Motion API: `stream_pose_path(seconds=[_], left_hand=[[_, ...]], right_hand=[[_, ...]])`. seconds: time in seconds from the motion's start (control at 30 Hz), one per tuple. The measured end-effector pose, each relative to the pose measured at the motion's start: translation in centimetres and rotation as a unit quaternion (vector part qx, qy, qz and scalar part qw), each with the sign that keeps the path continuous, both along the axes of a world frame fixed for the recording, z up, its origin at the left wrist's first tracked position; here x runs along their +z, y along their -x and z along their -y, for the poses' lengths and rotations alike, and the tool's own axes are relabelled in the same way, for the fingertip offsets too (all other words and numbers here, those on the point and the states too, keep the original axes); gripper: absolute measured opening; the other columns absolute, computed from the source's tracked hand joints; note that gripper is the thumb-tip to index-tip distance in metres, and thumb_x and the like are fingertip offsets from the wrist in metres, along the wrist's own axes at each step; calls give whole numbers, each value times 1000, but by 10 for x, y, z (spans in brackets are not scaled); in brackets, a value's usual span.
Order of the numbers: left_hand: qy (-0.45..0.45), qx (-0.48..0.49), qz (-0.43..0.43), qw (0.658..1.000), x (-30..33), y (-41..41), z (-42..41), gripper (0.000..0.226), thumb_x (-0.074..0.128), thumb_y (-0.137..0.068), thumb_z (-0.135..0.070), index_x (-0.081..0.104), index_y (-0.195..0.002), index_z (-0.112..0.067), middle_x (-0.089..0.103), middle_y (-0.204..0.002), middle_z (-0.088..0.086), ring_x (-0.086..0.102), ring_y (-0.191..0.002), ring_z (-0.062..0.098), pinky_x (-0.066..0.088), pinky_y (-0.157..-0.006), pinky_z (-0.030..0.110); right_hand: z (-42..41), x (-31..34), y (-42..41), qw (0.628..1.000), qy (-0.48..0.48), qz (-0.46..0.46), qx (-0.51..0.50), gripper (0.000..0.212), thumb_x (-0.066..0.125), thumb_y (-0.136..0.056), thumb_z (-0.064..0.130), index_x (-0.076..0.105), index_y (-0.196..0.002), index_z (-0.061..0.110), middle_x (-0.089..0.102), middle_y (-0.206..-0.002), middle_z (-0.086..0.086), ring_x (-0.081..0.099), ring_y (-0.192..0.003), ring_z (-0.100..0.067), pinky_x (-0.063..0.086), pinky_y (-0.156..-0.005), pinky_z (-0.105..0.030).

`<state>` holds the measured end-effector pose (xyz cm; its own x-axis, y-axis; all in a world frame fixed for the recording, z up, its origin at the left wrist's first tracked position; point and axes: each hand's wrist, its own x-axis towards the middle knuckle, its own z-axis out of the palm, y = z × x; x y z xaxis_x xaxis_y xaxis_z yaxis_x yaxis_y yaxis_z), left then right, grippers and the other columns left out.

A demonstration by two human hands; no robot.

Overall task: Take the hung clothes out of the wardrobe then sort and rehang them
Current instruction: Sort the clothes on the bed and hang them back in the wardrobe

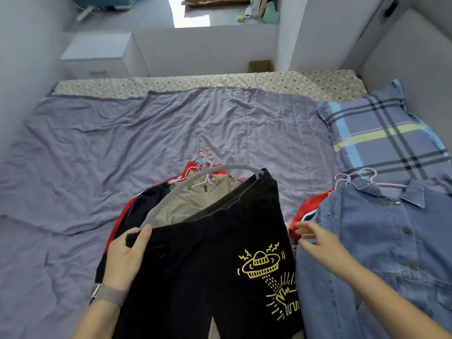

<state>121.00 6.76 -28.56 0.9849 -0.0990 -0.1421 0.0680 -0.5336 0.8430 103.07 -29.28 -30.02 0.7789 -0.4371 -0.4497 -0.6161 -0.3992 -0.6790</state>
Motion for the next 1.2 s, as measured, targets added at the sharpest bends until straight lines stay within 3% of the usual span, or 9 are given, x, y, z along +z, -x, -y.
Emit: stream_pose_path(seconds=[0.13,0.37,0.5,0.57,0.7,0.77,0.97,1.07,1.2], left_hand=[[1,-27,32,999,53,59,-6,66,52,-70,-62,49,-64,3,43,-58,2,40,-56,11,34,-54,37],[37,-44,69,996,139,182,-12,66,54,-68,-59,46,-60,6,40,-57,2,39,-56,9,29,-51,30],[65,-41,80,994,180,256,-16,48,63,-81,-40,44,-53,-7,36,-55,-1,35,-51,8,24,-48,27],[73,-33,84,993,196,290,-13,44,61,-89,-17,43,-48,-15,34,-50,-7,33,-47,6,23,-48,29],[114,-4,63,992,213,352,-19,49,63,-72,-48,45,-54,-7,36,-56,0,36,-53,11,23,-53,40],[124,35,63,990,220,380,-27,59,64,-68,-53,47,-62,3,39,-60,6,38,-57,14,25,-50,40],[99,107,86,986,235,455,-74,75,63,-63,-69,47,-66,4,42,-62,7,41,-58,17,28,-48,41],[80,172,90,978,240,482,-106,50,65,-71,-60,62,-69,-10,58,-63,4,55,-66,20,43,-60,31],[28,259,67,963,242,508,-163,28,59,-82,-48,68,-72,-24,68,-68,-1,64,-72,23,49,-71,38]], right_hand=[[15,36,37,996,58,63,-24,47,64,-84,3,50,-127,15,56,-116,3,56,-108,-18,41,-87,-25],[23,107,107,985,-5,153,-79,83,61,-78,51,20,-149,35,36,-144,9,39,-129,-11,40,-107,-43],[17,136,158,984,-37,174,21,39,56,-90,38,50,-128,40,56,-127,10,52,-117,-8,41,-96,-19],[15,143,183,981,-17,190,46,21,60,-91,24,59,-107,38,63,-109,5,59,-106,-13,46,-92,-20],[25,146,221,973,127,182,59,59,70,-83,32,43,-135,31,44,-130,-1,39,-126,-23,33,-107,-42],[26,154,235,982,45,172,55,68,67,-85,34,35,-144,28,38,-141,1,34,-134,-19,30,-111,-39],[-7,181,258,957,-110,258,79,18,58,-92,21,57,-109,27,65,-103,3,62,-104,-18,51,-77,-17],[-43,198,258,949,-126,263,116,15,60,-92,23,60,-106,22,67,-99,1,64,-97,-16,52,-84,-31],[-109,217,256,935,-134,264,194,11,62,-88,33,61,-98,28,67,-92,9,64,-84,3,48,-73,-17]])
